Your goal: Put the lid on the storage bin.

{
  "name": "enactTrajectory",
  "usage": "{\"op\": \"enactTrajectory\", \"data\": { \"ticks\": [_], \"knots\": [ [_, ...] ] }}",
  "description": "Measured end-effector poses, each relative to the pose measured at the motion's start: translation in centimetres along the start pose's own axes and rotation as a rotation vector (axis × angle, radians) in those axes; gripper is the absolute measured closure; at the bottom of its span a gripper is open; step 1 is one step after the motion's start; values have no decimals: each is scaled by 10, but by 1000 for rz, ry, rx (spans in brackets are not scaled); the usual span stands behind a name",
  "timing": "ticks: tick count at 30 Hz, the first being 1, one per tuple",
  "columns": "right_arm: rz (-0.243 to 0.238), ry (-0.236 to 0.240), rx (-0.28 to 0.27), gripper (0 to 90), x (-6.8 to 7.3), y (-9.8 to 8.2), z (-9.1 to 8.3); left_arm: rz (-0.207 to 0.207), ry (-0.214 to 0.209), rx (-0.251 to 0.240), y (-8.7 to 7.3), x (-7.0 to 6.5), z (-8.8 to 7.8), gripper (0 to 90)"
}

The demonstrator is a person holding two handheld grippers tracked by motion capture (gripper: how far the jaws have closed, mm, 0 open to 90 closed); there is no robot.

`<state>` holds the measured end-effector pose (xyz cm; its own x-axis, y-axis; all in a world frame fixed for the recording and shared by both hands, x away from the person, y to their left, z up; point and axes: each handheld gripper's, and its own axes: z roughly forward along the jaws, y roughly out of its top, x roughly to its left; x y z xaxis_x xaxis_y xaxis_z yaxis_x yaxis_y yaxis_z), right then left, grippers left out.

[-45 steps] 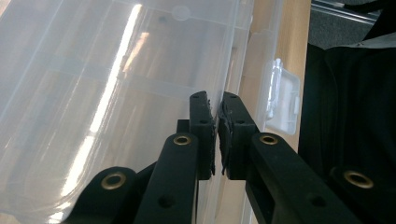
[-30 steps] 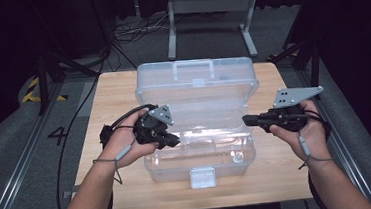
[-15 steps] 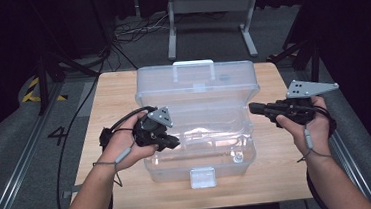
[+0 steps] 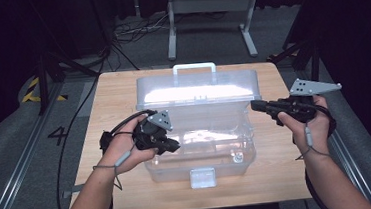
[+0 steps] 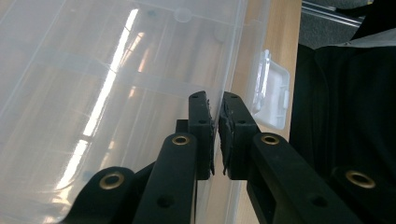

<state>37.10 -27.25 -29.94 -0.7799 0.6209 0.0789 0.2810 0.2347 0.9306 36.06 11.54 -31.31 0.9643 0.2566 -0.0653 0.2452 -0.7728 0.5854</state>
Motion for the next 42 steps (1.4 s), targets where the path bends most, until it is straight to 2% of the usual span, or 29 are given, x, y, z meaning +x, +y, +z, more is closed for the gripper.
{"op": "enactTrajectory", "data": {
  "ticks": [5,8,12,13,18,21,24,27,30,34,42],
  "knots": [
    [6,5,-3,900,0,0,0,-15,0,-20,-1,1,-4,831],
    [7,7,-4,900,0,0,0,-40,-20,-66,-3,5,-12,825],
    [7,8,-2,900,0,-1,0,-59,-13,-106,-4,7,-21,822],
    [6,8,-1,900,0,-1,0,-68,14,-112,-6,8,-25,822],
    [5,7,-2,900,0,-2,-1,-102,43,-142,-13,10,-34,842],
    [9,10,-4,900,1,-2,0,-147,68,-189,-20,13,-41,870],
    [9,11,-4,900,1,-3,-1,-171,77,-215,-24,15,-45,876],
    [9,12,-1,900,2,-4,-1,-194,95,-237,-29,16,-49,878],
    [13,17,-1,900,2,-6,-2,-238,135,-248,-36,17,-53,885],
    [15,20,-1,900,3,-8,-3,-266,153,-271,-41,16,-56,892],
    [20,30,-2,900,5,-13,-5,-352,221,-367,-53,16,-62,894]
  ]
}}
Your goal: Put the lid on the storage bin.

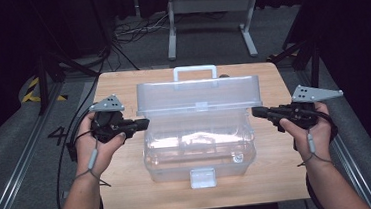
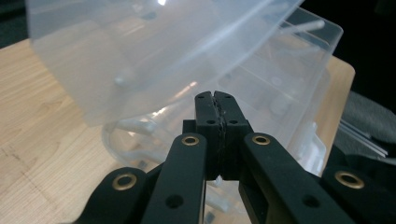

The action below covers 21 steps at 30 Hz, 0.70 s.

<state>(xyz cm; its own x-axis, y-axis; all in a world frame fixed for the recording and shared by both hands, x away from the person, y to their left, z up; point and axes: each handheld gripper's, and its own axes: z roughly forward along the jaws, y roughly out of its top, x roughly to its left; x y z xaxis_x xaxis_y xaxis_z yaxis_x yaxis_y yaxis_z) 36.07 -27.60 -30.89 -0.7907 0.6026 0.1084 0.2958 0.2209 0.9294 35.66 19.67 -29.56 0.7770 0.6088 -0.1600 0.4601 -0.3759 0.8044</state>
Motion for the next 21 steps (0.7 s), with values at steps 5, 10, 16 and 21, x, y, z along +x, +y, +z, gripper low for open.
{"op": "enactTrajectory", "data": {
  "ticks": [5,10,16,21],
  "knots": [
    [1,-3,-3,900,1,-3,-1,-35,29,-34,-3,5,-2,894],
    [11,0,-2,900,-1,-6,-1,-31,35,-38,-6,2,-2,893],
    [12,13,-1,900,2,-9,-2,-21,32,-28,-9,-3,-4,875],
    [19,22,-5,900,5,-15,-4,-16,27,-21,-13,-6,-6,876]
  ]
}}
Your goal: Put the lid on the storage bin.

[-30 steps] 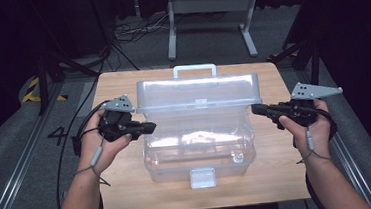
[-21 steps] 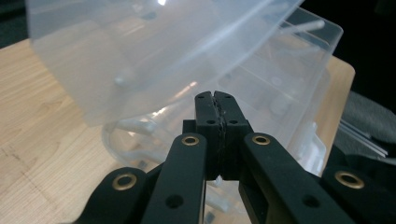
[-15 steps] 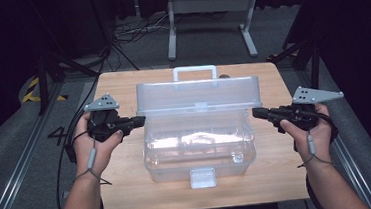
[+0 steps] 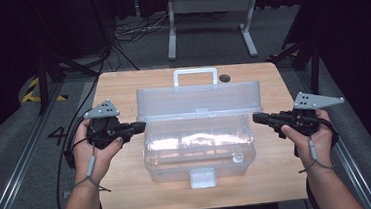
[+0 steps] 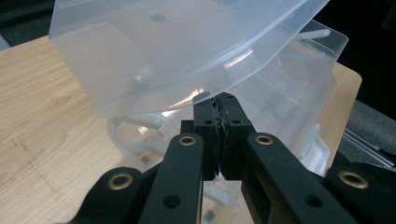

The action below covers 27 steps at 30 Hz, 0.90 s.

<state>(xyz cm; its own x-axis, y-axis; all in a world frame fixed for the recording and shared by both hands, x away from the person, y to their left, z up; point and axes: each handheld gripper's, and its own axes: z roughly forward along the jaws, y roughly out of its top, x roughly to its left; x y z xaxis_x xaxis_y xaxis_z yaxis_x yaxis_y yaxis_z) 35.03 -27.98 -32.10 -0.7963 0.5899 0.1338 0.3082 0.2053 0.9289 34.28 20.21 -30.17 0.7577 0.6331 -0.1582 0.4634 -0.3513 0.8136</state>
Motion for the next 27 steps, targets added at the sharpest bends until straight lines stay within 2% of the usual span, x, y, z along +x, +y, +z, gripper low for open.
{"op": "enactTrajectory", "data": {
  "ticks": [8,15,27],
  "knots": [
    [15,18,16,900,3,-8,-2,-7,-12,14,-8,-2,1,866],
    [24,29,39,900,5,-12,-3,0,-19,47,-11,-5,1,848],
    [20,35,112,900,9,-18,-4,1,-40,115,-16,-9,3,835]
  ]
}}
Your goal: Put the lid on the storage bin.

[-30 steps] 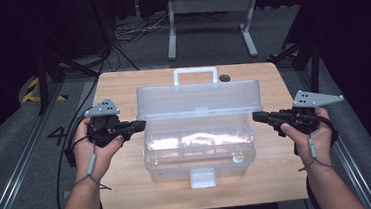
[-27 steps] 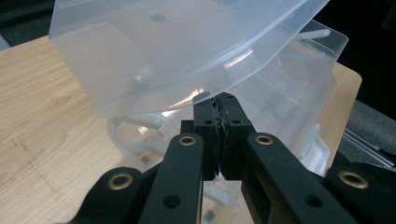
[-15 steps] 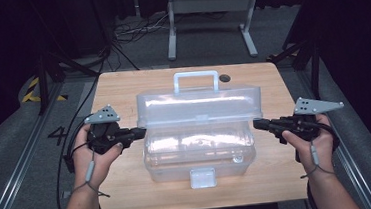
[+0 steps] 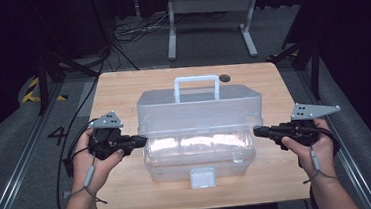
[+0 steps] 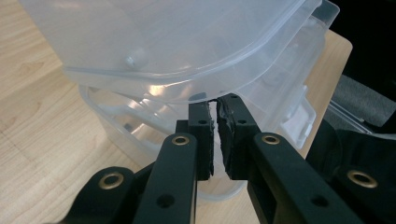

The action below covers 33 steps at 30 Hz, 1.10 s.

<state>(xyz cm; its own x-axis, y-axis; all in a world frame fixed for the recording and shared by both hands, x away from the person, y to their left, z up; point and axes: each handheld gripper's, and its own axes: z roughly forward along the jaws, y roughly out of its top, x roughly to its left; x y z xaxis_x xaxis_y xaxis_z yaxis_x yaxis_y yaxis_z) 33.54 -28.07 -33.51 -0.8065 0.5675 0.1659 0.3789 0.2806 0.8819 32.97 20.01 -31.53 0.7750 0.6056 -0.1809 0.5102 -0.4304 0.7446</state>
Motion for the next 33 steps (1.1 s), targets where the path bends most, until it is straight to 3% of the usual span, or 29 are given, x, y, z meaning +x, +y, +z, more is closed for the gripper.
{"op": "enactTrajectory", "data": {
  "ticks": [16,33],
  "knots": [
    [-6,11,88,898,4,-4,0,25,-5,85,-3,-3,3,820],
    [4,42,191,886,2,-8,3,18,-28,168,-6,-5,11,800]
  ]
}}
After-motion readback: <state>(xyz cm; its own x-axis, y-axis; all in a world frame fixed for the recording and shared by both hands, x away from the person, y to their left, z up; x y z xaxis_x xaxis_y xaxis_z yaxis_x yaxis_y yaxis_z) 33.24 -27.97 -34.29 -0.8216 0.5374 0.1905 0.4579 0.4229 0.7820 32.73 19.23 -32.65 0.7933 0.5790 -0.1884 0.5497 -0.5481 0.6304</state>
